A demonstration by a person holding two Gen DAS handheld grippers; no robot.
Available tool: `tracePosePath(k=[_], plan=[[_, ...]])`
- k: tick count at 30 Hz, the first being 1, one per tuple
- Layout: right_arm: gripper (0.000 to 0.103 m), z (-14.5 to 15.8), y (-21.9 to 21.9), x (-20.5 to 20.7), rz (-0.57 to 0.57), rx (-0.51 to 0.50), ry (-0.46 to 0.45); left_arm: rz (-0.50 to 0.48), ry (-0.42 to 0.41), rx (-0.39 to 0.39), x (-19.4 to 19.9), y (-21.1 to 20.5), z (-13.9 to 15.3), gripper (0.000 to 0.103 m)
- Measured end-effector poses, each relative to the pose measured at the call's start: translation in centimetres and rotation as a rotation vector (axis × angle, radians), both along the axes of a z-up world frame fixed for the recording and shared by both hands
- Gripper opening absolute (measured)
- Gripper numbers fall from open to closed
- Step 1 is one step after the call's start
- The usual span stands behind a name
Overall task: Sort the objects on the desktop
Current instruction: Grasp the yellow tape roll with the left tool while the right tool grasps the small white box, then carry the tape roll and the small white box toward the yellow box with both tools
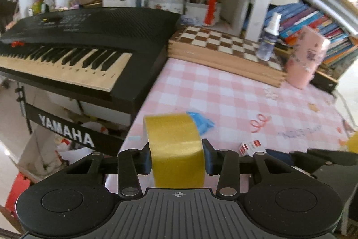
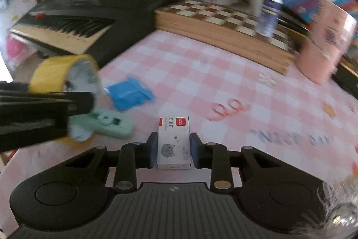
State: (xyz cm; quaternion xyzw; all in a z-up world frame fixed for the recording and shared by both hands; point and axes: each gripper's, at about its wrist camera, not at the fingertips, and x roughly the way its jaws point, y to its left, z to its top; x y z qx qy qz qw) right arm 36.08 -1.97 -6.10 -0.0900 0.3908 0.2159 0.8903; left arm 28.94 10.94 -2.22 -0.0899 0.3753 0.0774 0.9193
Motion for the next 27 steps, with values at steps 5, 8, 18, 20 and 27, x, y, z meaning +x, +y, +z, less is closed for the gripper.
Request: tracePosePath(k=[5, 8, 18, 20, 27], plan=[[0.028, 1.1, -2.5, -3.2, -0.018, 0.008, 0.011, -0.072, -0.036, -0.028, -1.6, -1.0, 1.2, 0.037], [0.028, 1.6, -3.5, -4.4, -0.046, 0.002, 0.024, -0.084, -0.038, -0.082, -1.8, -1.1, 1.8, 0.037], [0.028, 3.6, -6.8, -8.6, -0.164, 0.027, 0.010, -0.165, -0.111, -0.119, -5.8, -2.6, 3.9, 0.037], [0.028, 4.0, -7.1, -9.6, -0.175, 0.031, 0.013, -0.174, -0.104, -0.136, -6.9, -2.7, 3.9, 0.037], [0.028, 6.4, -7.7, -13.2, -0.201, 0.074, -0.028, -0.223, -0.153, -0.176, -11.6, -3.0, 4.7, 0.037]])
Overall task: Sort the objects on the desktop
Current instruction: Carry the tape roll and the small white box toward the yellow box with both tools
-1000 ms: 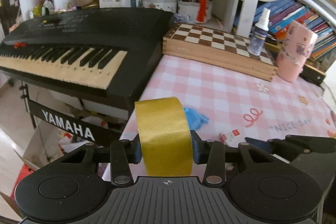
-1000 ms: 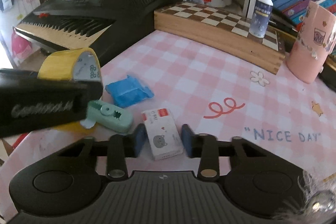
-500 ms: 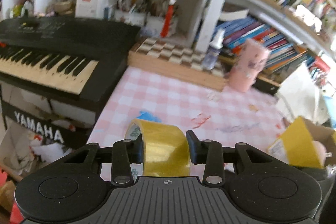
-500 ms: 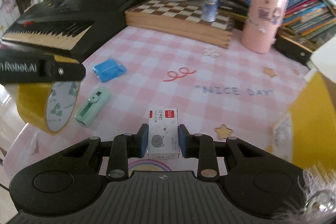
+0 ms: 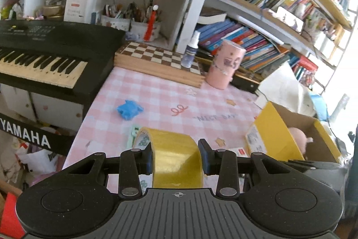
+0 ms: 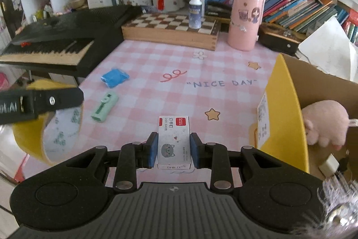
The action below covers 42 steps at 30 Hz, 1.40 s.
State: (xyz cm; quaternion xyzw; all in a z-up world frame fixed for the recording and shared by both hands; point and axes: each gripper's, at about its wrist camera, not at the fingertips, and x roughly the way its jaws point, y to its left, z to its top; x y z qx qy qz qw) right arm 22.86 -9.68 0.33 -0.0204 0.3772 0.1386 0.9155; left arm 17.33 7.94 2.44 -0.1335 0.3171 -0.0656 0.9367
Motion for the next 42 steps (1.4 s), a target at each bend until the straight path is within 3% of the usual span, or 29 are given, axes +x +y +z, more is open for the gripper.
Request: tracePosePath(k=[3, 17, 24, 32, 42], plan=[[0.028, 0.7, -0.2, -2.2, -0.053, 0.030, -0.004, -0.025, 0.000, 0.006, -1.9, 0.1, 0.3, 0.037], [0.028, 2.3, -0.1, -12.9, -0.093, 0.054, -0.041, -0.096, -0.030, -0.005, -10.2, 0.4, 1.3, 0.037], [0.028, 2.4, -1.4, -18.9, -0.198, 0.023, -0.051, -0.214, -0.039, -0.040, -13.8, -1.4, 1.0, 0.037], [0.028, 2.3, -4.8, -23.4, -0.369, 0.021, -0.003, -0.346, -0.040, -0.056, -15.6, -4.1, 1.1, 0.037], [0.028, 1.4, -9.5, -26.6, -0.516, 0.062, 0.041, -0.468, -0.019, -0.038, -15.2, -8.9, 0.8, 0.037]])
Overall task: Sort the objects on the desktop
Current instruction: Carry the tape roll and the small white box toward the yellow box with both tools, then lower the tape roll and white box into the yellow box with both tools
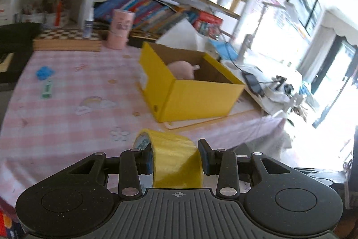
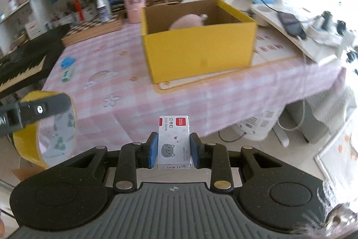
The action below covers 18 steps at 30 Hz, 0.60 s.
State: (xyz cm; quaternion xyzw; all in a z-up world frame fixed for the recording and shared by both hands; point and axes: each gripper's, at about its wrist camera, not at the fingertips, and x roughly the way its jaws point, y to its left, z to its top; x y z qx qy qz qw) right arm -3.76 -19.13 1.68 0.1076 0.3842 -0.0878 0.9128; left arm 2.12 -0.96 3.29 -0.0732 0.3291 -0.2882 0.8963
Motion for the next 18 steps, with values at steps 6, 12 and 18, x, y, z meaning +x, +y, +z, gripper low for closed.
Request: tracePosePath(k=[6, 12, 18], plan=[[0.028, -0.6, -3.6, 0.0, -0.063, 0.038, 0.013, -0.057, -0.019, 0.022, 1.0, -3.9, 0.2, 0.037], [0.028, -0.7, -7.4, 1.5, -0.096, 0.064, 0.013, -0.097, -0.022, 0.040, 2.7, -7.7, 0.4, 0.037], [0.028, -0.8, -11.1, 3.8, -0.091, 0.074, 0.018, -0.110, -0.050, 0.031, 4.6, -11.2, 1.1, 0.037]])
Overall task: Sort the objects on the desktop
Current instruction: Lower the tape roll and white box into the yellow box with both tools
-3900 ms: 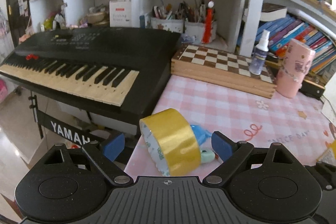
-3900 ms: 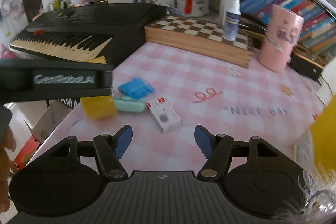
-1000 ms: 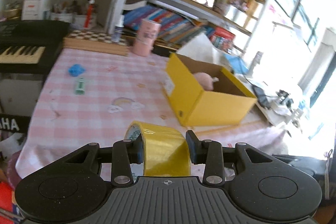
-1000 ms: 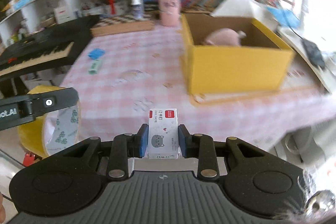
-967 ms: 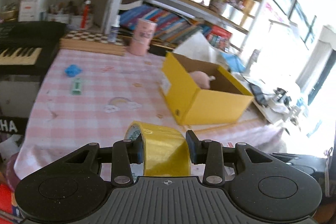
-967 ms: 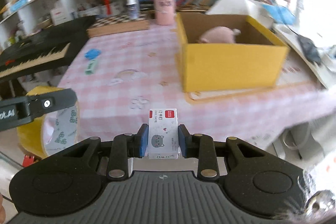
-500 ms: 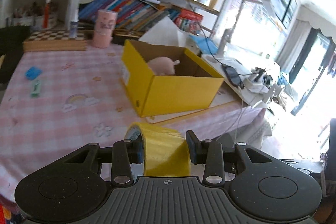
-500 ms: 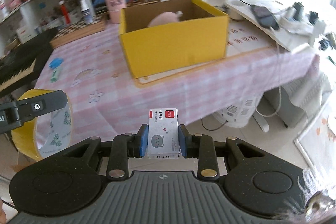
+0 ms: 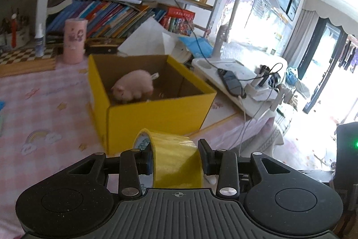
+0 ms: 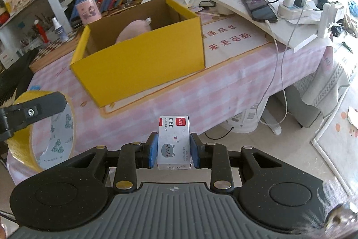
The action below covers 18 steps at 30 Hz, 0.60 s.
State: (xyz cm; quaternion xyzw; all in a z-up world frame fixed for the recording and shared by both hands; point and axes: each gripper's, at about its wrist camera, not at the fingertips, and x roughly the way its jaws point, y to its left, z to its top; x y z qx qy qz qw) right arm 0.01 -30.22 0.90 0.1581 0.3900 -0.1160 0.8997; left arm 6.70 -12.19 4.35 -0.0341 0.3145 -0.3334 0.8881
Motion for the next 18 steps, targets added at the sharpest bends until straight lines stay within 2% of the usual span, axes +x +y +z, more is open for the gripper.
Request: tracePosePath(k=[6, 11, 18], plan=[[0.028, 0.5, -3.2, 2.5, 0.030, -0.005, -0.028, 0.014, -0.041, -0.014, 2.4, -3.2, 1.2, 0.037], [0.028, 1.9, -5.7, 4.5, 0.059, -0.025, -0.087, 0.058, -0.100, -0.023, 4.7, -5.1, 2.5, 0.037], [0.028, 4.6, -8.1, 8.2, 0.127, -0.043, -0.181, 0.134, -0.143, 0.028, 9.0, -6.9, 2.3, 0.037]])
